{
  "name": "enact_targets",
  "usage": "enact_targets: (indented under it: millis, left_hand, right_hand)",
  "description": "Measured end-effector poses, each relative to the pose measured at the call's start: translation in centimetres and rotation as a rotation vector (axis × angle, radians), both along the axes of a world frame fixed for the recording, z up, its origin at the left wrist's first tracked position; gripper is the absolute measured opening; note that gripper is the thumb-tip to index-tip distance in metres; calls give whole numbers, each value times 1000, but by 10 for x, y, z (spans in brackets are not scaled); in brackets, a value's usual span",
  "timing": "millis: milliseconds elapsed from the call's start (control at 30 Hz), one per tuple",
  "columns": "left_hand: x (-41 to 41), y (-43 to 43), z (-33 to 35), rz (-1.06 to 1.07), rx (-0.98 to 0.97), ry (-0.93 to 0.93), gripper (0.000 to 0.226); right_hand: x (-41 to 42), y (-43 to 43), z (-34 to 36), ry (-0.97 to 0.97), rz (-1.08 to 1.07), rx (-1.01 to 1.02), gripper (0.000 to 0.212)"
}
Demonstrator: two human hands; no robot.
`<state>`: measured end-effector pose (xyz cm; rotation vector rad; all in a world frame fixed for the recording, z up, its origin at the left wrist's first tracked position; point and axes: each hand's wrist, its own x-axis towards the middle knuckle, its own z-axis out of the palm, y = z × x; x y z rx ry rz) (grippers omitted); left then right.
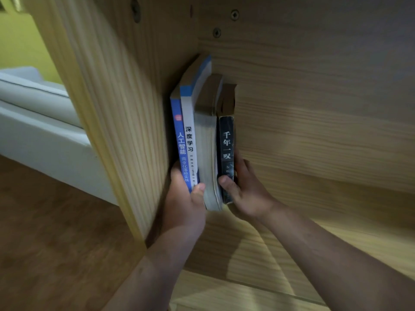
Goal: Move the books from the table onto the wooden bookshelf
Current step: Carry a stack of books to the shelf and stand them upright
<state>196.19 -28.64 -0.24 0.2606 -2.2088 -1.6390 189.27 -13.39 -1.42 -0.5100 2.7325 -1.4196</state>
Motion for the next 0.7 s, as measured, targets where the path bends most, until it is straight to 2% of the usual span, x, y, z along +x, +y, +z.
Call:
enact_targets:
  millis: [100, 167, 233, 267, 433, 600, 700]
  left_hand:
    - [1, 5, -9, 62, 32, 6, 32]
    - [5, 4, -14, 65, 42, -10, 23]
    - [9, 2, -17, 38, 24, -22, 31]
    - [10, 0, -19, 22, 7, -27, 38]
    - [14, -2, -27, -44, -28, 20, 48]
    - [11, 0, -25, 41, 8, 41, 49]
    - [24, 3, -21, 97, -108, 96, 53]
  right_hand:
    - [6, -10, -2, 32, -2, -139, 117]
    - [12, -14, -5, 6, -4, -211, 95]
    - [17, -14, -5, -64, -19, -245, 68]
    - [18, -13, -6, -82, -21, -245, 63]
    - [16, -13, -11, -90, -19, -230, 75]
    - [9, -25, -16, -62, 3, -188, 89]
    - [10, -26, -13, -56, 23, -142, 87]
